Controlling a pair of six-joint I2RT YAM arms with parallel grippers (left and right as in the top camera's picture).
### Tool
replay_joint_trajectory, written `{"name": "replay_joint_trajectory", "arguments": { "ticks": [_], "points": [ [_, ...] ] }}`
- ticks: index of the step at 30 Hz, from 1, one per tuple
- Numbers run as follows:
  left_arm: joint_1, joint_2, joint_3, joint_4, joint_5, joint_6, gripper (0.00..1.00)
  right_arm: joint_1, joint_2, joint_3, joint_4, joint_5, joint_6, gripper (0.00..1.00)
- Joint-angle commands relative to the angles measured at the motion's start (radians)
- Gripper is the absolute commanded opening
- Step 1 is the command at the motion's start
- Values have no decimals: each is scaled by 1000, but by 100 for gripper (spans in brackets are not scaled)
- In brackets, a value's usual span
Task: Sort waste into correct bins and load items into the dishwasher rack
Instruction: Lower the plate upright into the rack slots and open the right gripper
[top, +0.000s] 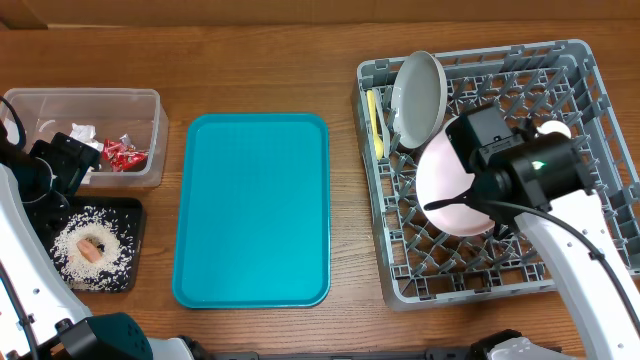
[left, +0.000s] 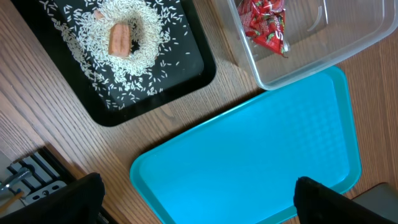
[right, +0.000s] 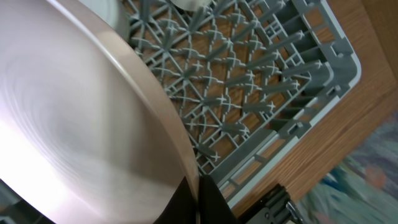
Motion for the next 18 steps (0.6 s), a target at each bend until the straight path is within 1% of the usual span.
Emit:
{"name": "replay_joint_trajectory", "arguments": {
  "ticks": [1, 3, 14, 18],
  "points": [
    [-6, -3, -9, 1, 1, -9, 100, -3, -4, -46, 21, 47, 37, 4],
    [-6, -3, -9, 1, 1, -8, 100, -3, -3, -79, 43, 50, 38, 4],
    [-6, -3, -9, 1, 1, -9, 100, -2, 8, -89, 101, 80, 29, 4],
    [-6, -3, -9, 1, 1, -8, 100, -2, 10, -128, 129, 95, 18, 4]
  ]
}}
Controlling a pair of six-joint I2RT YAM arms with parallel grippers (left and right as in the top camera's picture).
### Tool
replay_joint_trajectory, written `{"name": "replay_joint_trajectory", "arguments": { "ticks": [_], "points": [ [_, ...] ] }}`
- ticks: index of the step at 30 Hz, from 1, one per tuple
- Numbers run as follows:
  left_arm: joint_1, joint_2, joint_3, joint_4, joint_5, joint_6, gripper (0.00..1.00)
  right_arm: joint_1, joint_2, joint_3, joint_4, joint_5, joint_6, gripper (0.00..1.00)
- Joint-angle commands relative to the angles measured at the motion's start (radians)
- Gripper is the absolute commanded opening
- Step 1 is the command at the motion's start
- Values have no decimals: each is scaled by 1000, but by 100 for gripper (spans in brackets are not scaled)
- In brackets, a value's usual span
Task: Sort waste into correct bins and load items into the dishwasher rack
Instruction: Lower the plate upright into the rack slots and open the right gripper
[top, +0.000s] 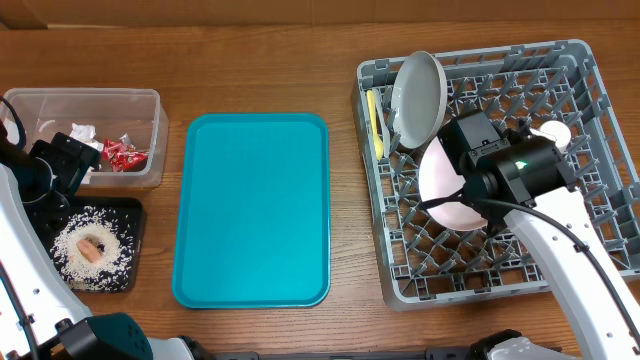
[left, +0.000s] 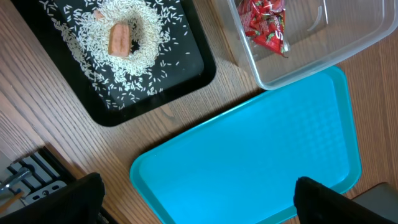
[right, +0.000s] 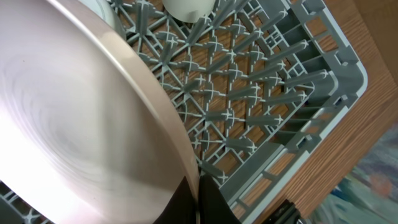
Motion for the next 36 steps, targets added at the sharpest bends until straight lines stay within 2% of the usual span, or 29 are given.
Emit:
{"name": "replay_joint_trajectory", "arguments": {
  "ticks": [1, 7, 19, 25, 26, 28, 30, 36],
  "points": [
    [-6, -2, -9, 1, 0, -9, 100, -2, 5, -45, 22, 46, 0, 4],
    [-6, -2, -9, 1, 1, -8, 100, 10, 8, -64, 24, 51, -4, 4],
    [-6, -2, -9, 1, 1, -8, 100, 189, 8, -64, 23, 45, -3, 4],
    [-6, -2, -9, 1, 1, -8, 100, 196, 8, -64, 24, 29, -4, 6],
    [-6, -2, -9, 1, 1, -8, 100, 196, 8, -64, 24, 17, -4, 11],
    [-6, -2, -9, 1, 1, -8, 100, 196, 8, -64, 24, -27, -4, 35],
    [-6, -2, -9, 1, 1, -8, 100, 196, 8, -64, 25, -80, -3, 100],
    [-6, -2, -9, 1, 1, -8, 100, 193, 7, 1, 36, -206, -4, 100]
  ]
}}
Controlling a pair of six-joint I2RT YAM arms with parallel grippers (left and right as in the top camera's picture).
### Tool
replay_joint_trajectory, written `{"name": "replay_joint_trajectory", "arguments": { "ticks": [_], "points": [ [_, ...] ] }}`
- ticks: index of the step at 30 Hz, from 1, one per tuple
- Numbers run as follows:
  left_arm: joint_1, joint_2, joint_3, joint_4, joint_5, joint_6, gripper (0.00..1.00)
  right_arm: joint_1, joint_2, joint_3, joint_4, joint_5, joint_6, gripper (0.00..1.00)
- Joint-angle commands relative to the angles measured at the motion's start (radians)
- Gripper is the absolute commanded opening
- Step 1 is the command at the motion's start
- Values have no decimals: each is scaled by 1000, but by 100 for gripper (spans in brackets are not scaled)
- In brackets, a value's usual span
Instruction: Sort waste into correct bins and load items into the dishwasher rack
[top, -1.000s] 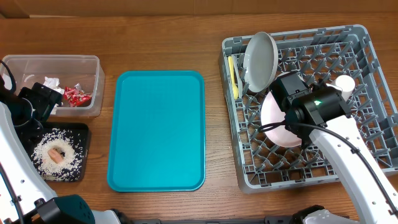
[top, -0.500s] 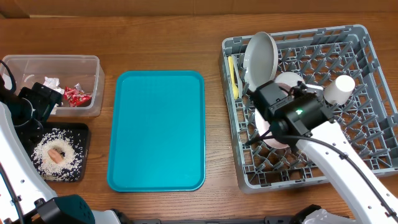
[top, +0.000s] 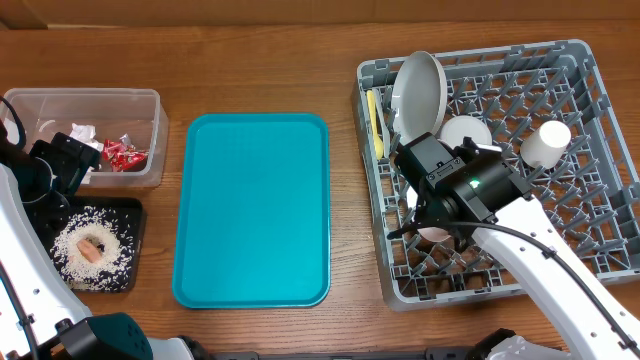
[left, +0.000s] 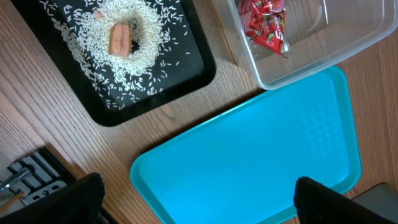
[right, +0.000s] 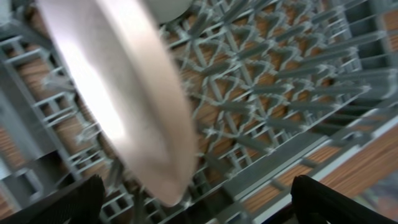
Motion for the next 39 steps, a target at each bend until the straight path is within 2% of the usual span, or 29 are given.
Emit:
{"name": "replay_joint_trajectory", "arguments": {
  "ticks": [1, 5, 12, 17, 23, 27, 39],
  "points": [
    [-6, -3, -9, 1, 1, -8, 100, 2, -3, 83, 6, -108, 6, 100],
    [-6, -3, -9, 1, 0, -8, 100, 2, -10, 225, -14, -188, -33, 100],
    [-6, -3, -9, 1, 0, -9, 100, 0, -78, 409, -66, -155, -34, 100],
    [-6, -2, -9, 1, 0, -8, 100, -49, -218, 413, -150, -11, 36, 100],
    [-6, -2, -9, 1, 1, -8, 100, -118, -465, 407, -150, 95, 34, 100],
    [-6, -3, -9, 1, 1, -9, 100, -118, -565, 407, -150, 88, 33, 100],
    [-6, -2, -9, 1, 1, -8, 100, -118, -609, 407, -150, -42, 30, 100]
  ]
}}
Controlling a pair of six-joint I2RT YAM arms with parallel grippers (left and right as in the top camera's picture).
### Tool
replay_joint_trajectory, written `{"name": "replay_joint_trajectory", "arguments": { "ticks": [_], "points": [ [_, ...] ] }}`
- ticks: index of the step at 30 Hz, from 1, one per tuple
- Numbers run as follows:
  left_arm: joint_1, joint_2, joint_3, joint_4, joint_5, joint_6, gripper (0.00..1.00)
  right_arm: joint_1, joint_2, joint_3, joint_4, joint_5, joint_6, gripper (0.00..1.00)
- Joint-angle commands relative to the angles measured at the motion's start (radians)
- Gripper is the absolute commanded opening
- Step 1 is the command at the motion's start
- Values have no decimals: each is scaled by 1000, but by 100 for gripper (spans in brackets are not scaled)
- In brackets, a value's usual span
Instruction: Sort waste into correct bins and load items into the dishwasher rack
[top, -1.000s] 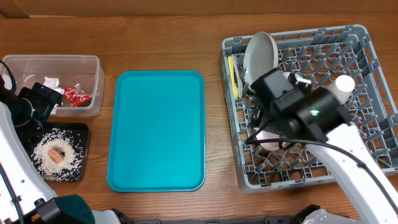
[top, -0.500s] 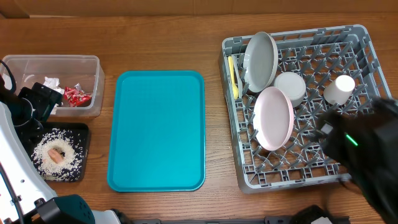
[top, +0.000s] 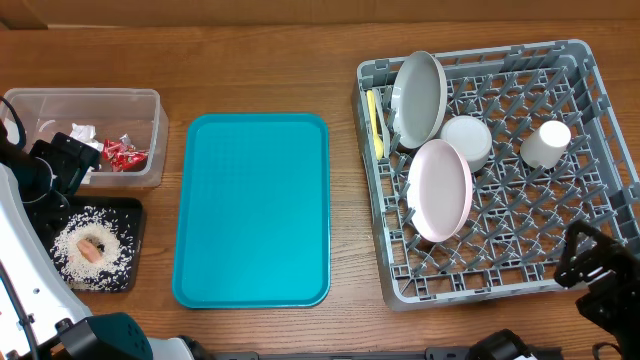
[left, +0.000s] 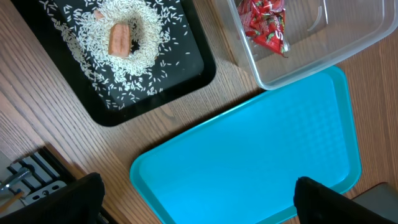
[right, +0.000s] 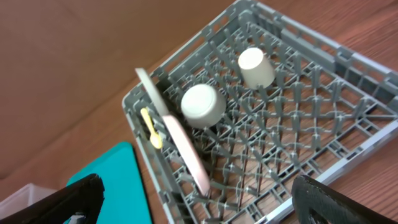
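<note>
The grey dishwasher rack (top: 480, 291) holds a pink plate (top: 440, 190) standing on edge between its tines, seen edge-on as the pink plate (right: 186, 158) in the right wrist view. Behind it stand a grey plate (top: 420, 98), a white bowl (top: 466, 140), a white cup (top: 546, 143) and a yellow utensil (top: 376, 122). My right gripper (right: 199, 205) is open and empty, high off the rack's near right corner. At the far left my left gripper (left: 198, 202) hangs open and empty, above the edge of the teal tray (top: 252, 208).
A clear bin (top: 85, 135) at the back left holds red and white wrappers (left: 267, 25). In front of it a black tray (top: 128, 215) carries scattered rice and a brown food piece (left: 118, 38). The teal tray has nothing on it.
My right gripper was low over the rack beside the pink plate; now it is raised and drawn back past the rack's near right corner. The plate stands alone. The left arm is unchanged.
My right gripper was shut on the pink plate above the rack, then held it lower among the tines. Then it was open with the plate resting in the rack. Now the arm is withdrawn and the plate stays upright.
</note>
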Motion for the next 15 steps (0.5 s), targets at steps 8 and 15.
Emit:
{"name": "replay_joint_trajectory", "arguments": {
  "ticks": [8, 15],
  "points": [
    [-6, -2, -9, 1, 1, -8, 100, -4, 3, 8, 4, -36, 4, 100],
    [-6, -2, -9, 1, 1, -9, 100, -34, -5, 8, 4, -29, -32, 100]
  ]
}}
